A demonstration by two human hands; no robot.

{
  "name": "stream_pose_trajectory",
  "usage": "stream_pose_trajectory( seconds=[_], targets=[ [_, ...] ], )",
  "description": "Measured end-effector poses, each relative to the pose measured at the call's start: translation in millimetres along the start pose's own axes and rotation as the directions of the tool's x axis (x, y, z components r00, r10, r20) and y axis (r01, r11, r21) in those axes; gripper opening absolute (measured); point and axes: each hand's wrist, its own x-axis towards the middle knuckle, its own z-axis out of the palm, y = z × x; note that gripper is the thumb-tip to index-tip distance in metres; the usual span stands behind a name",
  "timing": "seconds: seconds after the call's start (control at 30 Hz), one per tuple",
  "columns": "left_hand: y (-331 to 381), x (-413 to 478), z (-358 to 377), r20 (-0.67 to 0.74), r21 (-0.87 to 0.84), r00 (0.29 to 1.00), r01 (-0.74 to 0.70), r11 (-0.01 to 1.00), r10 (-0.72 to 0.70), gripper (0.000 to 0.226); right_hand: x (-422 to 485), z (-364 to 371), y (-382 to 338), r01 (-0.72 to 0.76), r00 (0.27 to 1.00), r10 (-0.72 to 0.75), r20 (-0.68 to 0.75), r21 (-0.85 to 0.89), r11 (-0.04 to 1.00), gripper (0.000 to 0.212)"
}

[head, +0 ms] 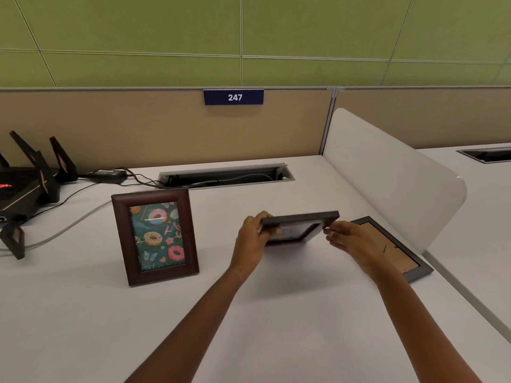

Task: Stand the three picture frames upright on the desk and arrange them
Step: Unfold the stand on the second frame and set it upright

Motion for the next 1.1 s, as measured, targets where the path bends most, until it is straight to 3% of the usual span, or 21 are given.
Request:
stream_pose_trajectory(
  seconds=[0.1, 0.3, 0.33, 0.43, 0.5, 0.53, 0.63, 0.8, 1.1],
  targets=[
    [14.1, 7.7, -9.4, 0.016, -0.119, 1.000, 0.023, 0.993, -0.021, 0.012, 0.4, 6.4, 2.2, 0.116, 0.993, -0.118, -0.014, -0.086, 0.989, 0.026],
    [35.4, 17.4, -24.3, 0.007, -0.309, 0.993, 0.118, 0.944, -0.122, 0.017, 4.7, 22.5, 16.2, 0.225, 0.974, -0.227, 0.007, 0.106, 0.969, 0.023],
    [35.8, 18.8, -26.1, -0.020, -0.331, 0.990, 0.125, 0.935, -0.139, 0.022, 4.0, 25.6, 17.2, 0.214, 0.975, -0.220, 0.015, 0.175, 0.961, 0.027],
    [34.6, 19.6, -29.6, -0.123, -0.319, 0.981, 0.105, 0.942, -0.151, 0.024, 3.2, 35.3, 17.3, 0.169, 0.984, -0.179, 0.011, 0.291, 0.942, 0.066],
    [29.0, 17.8, -31.2, -0.193, -0.217, 0.971, 0.096, 0.971, -0.139, 0.025, 4.2, 43.1, 16.2, 0.173, 0.983, -0.185, 0.003, 0.336, 0.926, 0.071],
    [26.1, 15.8, -31.4, -0.211, -0.183, 0.964, 0.121, 0.976, -0.159, 0.033, 5.7, 46.7, 15.5, 0.170, 0.983, -0.181, -0.001, 0.352, 0.920, 0.066],
    [11.2, 9.2, -30.5, -0.181, -0.150, 0.940, 0.263, 0.953, -0.288, 0.056, 10.4, 57.0, 12.6, 0.146, 0.989, -0.144, -0.032, 0.363, 0.920, 0.021],
    [-15.1, 1.2, -32.0, -0.039, -0.279, 0.889, 0.429, 0.859, -0.457, 0.068, 17.2, 71.1, 8.0, 0.117, 0.993, -0.117, -0.017, 0.317, 0.941, 0.024],
    [-26.8, 6.1, -36.8, 0.007, -0.512, 0.884, 0.404, 0.758, -0.467, 0.063, 27.6, 103.1, 17.9, 0.068, 0.992, -0.097, 0.085, 0.294, 0.953, 0.024]
  ],
)
